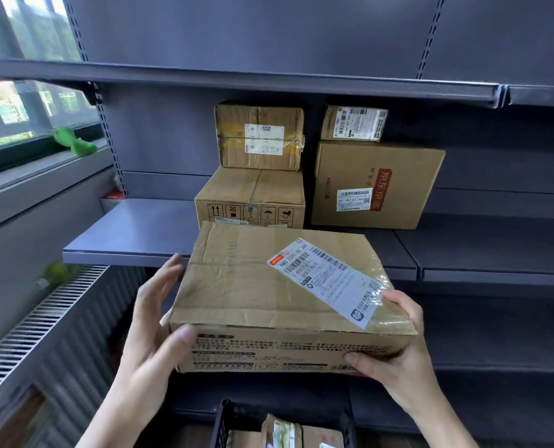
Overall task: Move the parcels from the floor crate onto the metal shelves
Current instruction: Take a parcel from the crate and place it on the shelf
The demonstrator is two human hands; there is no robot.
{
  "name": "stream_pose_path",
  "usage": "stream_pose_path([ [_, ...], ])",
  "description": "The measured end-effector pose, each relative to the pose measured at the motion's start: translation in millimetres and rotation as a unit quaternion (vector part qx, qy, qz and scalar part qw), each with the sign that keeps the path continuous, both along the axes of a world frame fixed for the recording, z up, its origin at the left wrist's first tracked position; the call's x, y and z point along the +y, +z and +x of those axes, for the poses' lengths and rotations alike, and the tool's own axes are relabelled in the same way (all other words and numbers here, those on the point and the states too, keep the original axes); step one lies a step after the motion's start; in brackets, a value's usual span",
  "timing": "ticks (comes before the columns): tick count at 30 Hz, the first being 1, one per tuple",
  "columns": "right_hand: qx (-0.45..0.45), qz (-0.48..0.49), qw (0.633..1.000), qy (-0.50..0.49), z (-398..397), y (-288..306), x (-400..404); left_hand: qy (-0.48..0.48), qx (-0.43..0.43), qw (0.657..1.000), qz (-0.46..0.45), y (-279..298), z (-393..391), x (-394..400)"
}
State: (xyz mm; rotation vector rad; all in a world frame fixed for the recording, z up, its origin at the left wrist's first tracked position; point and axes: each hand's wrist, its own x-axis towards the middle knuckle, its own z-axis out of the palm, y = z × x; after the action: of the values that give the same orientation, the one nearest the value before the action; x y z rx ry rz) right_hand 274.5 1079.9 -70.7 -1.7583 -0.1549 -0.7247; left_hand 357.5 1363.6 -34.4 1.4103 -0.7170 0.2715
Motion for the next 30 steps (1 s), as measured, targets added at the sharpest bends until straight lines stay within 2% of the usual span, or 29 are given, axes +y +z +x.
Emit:
stream_pose_path([
  [2, -0.019, -0.011, 1.0, -0.008, -2, -1, 3, 0.021, 0.13, 0.991, -0.027, -2, 9, 4],
  [4, -0.037, -0.031, 0.999, -0.02, -3, -3, 5, 0.001, 0.221, 0.975, -0.018, -5, 15, 7],
  [7, -0.058, -0.066, 0.995, -0.047, -3, -9, 9, -0.056, 0.271, 0.961, -0.015, -10, 16, 3],
  [10, -0.06, -0.068, 0.995, -0.051, -2, -13, 12, -0.073, 0.315, 0.945, -0.042, -16, 15, -1],
  [17, -0.022, -0.073, 0.996, -0.051, -3, -18, 19, -0.062, 0.324, 0.94, -0.083, -22, 18, -1],
  [20, 0.045, -0.02, 0.999, 0.021, -9, -13, 23, -0.038, 0.321, 0.939, -0.112, -29, 19, 2],
  [23, 0.056, 0.077, 0.992, 0.08, -14, -3, 22, -0.009, 0.305, 0.942, -0.14, -39, 17, 6],
  [26, 0.066, 0.152, 0.985, 0.049, -13, 12, 13, -0.002, 0.291, 0.942, -0.166, -46, 13, 9],
  [30, 0.093, 0.109, 0.99, 0.017, -2, 37, 7, -0.02, 0.268, 0.949, -0.167, -40, 12, 13],
])
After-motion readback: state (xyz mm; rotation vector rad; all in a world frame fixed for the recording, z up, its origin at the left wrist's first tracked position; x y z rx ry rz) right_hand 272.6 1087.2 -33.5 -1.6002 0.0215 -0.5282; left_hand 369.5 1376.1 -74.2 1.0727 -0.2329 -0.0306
